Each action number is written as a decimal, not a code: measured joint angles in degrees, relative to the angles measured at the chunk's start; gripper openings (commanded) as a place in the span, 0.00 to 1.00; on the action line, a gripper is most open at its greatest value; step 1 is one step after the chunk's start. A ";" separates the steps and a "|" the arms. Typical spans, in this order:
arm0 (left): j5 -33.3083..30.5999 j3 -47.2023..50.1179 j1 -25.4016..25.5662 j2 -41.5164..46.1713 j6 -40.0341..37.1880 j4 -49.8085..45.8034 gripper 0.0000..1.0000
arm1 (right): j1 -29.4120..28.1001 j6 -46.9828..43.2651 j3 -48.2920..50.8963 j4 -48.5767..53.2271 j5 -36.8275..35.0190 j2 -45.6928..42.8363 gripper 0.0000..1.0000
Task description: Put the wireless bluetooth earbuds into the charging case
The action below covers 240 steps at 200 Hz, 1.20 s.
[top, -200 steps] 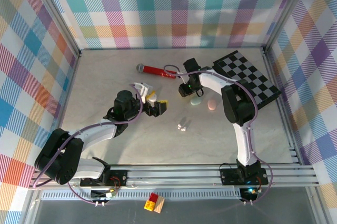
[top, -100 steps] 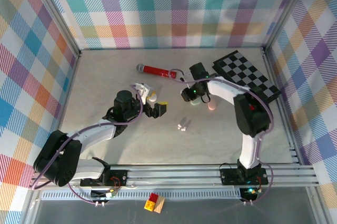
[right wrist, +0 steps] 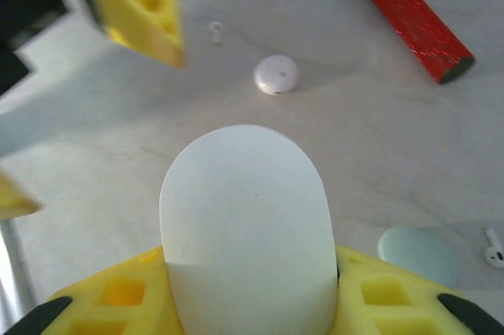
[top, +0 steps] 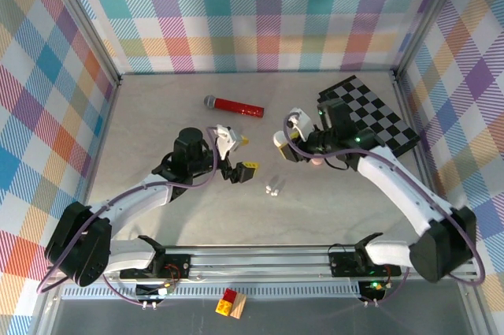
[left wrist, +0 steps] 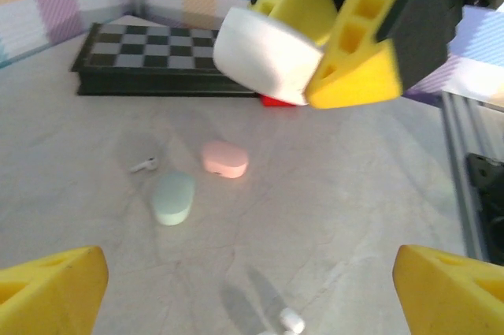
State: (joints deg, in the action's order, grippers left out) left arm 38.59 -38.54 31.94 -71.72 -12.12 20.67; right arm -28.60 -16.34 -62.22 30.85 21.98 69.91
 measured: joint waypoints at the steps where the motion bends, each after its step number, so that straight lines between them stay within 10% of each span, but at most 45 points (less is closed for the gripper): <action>1: 0.13 -0.04 0.04 -0.02 -0.07 -0.09 0.92 | -0.02 -0.07 0.02 0.13 0.13 -0.17 0.32; 92: 12.57 -8.13 6.78 -3.23 -5.86 -10.73 0.77 | -2.21 -5.68 0.13 9.20 14.78 -6.99 0.31; 240: 17.35 -10.16 7.43 -3.87 -4.37 -11.61 0.56 | -3.37 -8.39 0.13 11.52 17.64 -2.12 0.30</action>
State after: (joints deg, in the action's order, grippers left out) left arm 55.94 -48.71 39.38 -75.59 -16.49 9.06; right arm -31.97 -24.73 -62.08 42.37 39.62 67.79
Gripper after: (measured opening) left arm 0.560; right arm 0.373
